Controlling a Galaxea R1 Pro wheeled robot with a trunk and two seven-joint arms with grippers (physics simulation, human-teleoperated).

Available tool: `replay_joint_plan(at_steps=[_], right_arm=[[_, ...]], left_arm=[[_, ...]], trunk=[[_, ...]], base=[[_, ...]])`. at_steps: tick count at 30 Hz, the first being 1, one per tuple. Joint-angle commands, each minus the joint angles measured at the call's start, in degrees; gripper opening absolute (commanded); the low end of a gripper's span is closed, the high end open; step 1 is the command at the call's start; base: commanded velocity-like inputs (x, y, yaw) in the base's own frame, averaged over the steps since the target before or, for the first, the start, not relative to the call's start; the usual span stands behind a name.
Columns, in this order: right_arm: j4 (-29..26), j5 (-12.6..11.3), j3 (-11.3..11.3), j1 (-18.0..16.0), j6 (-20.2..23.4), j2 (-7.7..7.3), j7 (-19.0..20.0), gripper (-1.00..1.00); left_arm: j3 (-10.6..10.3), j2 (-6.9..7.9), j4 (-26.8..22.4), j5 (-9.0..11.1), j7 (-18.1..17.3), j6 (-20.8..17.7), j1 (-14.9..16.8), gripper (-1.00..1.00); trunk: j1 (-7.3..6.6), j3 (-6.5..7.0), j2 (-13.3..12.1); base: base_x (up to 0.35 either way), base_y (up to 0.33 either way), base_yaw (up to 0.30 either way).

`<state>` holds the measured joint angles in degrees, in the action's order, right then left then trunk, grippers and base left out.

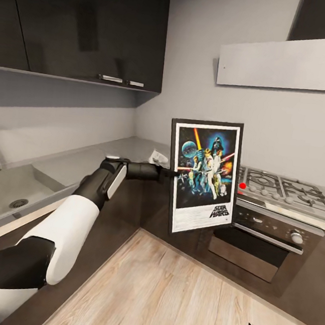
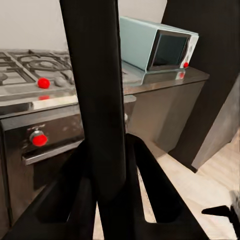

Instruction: Pick up the poster from the kitchen countertop and hang it on one of the wall nails in the kitchen.

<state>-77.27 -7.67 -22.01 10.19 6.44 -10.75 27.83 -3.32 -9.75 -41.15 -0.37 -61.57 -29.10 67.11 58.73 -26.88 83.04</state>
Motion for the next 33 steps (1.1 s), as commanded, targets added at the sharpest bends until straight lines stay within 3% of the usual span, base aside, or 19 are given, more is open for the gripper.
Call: replay_joint_plan(at_steps=[1,2,3,5,6,9,14,18,21,29,33], right_arm=[[-0.54,-0.54,-0.18,-0.16,1.79,-0.44,2.26,1.00],[-0.85,-0.52,-0.26,-0.34,2.83,-1.01,4.11,1.00],[-1.30,-0.54,-0.37,-0.78,4.73,-3.27,8.49,1.00],[-1.60,-0.61,-0.45,-1.19,5.99,-5.41,12.01,1.00],[-1.81,-0.66,-0.49,-2.04,6.83,-7.22,14.99,1.00],[-2.03,-0.68,-0.54,-4.17,8.05,-9.19,19.64,1.00],[-2.15,-0.66,-0.57,-7.76,11.39,-10.65,25.78,1.00],[-2.18,-0.60,-0.57,-11.36,13.29,-11.72,30.43,1.00],[-2.18,-0.41,-0.50,-14.84,15.77,-12.98,35.06,1.00],[-2.15,-0.24,-0.10,-19.09,17.97,-13.90,39.84,1.00],[-2.02,1.08,0.16,-21.41,18.24,-14.16,42.42,1.00]], left_arm=[[-0.01,0.09,0.17,-0.05,-0.80,-0.37,0.03,-1.00],[-0.12,0.18,0.31,-0.07,-1.46,-0.37,0.01,-1.00],[-1.14,0.35,0.55,-0.45,-3.29,-0.33,-0.01,-1.00],[-2.40,0.51,0.73,-0.97,-4.88,-0.30,-0.05,-1.00],[-3.70,0.77,0.88,-1.53,-6.10,-0.25,-0.11,-1.00],[-5.16,1.22,1.10,-2.13,-7.40,0.60,-0.58,-1.00],[-5.96,2.14,1.28,-2.48,-8.34,4.26,-3.55,-1.00],[-6.20,4.18,2.06,-2.56,-10.01,5.66,-6.06,-1.00],[-6.24,5.48,2.40,-2.60,-12.45,9.29,-7.76,-1.00],[-6.30,5.90,5.06,-2.62,-14.08,12.26,-8.46,-1.00],[-6.33,5.95,6.16,-2.62,-16.10,13.99,-8.54,-1.00]], trunk=[[0.00,-0.05,0.03],[0.00,-0.05,0.03],[0.00,-0.05,0.03],[0.00,-0.05,0.03],[0.00,-0.05,0.03],[0.00,-0.05,0.03],[0.00,-0.05,0.03],[0.00,-0.05,0.03],[0.00,-0.05,0.03],[0.00,-0.05,0.03],[0.00,-0.05,0.03]], base=[[0.000,0.000,0.000],[0.000,0.000,0.000],[0.000,0.000,0.000],[0.000,0.000,0.000],[0.000,0.000,0.000],[0.000,0.000,0.000],[0.000,0.000,0.000],[0.000,0.000,0.000],[0.000,0.000,0.000],[0.000,0.000,0.000],[0.000,0.000,0.000]])
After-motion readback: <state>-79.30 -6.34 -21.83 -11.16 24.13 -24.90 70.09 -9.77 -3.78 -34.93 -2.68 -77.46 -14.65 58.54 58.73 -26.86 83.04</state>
